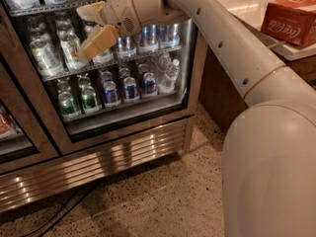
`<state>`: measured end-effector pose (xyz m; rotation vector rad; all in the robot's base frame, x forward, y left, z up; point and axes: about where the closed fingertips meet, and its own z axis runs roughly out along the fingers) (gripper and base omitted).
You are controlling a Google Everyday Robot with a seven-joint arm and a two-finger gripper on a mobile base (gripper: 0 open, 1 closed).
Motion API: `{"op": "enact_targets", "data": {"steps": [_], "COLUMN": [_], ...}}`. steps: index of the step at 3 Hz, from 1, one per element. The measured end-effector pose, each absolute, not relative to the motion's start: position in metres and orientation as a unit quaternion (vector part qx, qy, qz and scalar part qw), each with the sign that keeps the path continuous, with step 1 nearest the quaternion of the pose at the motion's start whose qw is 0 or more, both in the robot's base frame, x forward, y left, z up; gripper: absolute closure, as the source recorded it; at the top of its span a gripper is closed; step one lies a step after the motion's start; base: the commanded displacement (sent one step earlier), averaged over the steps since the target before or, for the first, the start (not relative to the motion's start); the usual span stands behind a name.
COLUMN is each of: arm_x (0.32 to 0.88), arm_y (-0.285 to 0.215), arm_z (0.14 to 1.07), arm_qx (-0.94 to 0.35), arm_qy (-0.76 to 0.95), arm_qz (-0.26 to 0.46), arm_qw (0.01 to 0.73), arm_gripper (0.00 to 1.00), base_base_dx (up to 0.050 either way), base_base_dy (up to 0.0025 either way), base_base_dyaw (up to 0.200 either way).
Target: Open right fridge door
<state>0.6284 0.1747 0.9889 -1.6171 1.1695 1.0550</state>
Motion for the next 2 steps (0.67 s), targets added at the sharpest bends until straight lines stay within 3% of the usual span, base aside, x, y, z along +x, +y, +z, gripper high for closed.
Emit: {"op": "enact_targets", "data": {"steps": [2], "arm_x": [0.63], "arm_y": [0.1787], "arm_z": [0.9952], "arm_qx": [-0.651], "arm_qy": [0.468], "arm_qz": [0.423], "arm_qw": [0.421], "arm_gripper": [0.0], "base_base_dx": [0.0], "base_base_dy": [0.0], "base_base_dyaw": [0.0]}}
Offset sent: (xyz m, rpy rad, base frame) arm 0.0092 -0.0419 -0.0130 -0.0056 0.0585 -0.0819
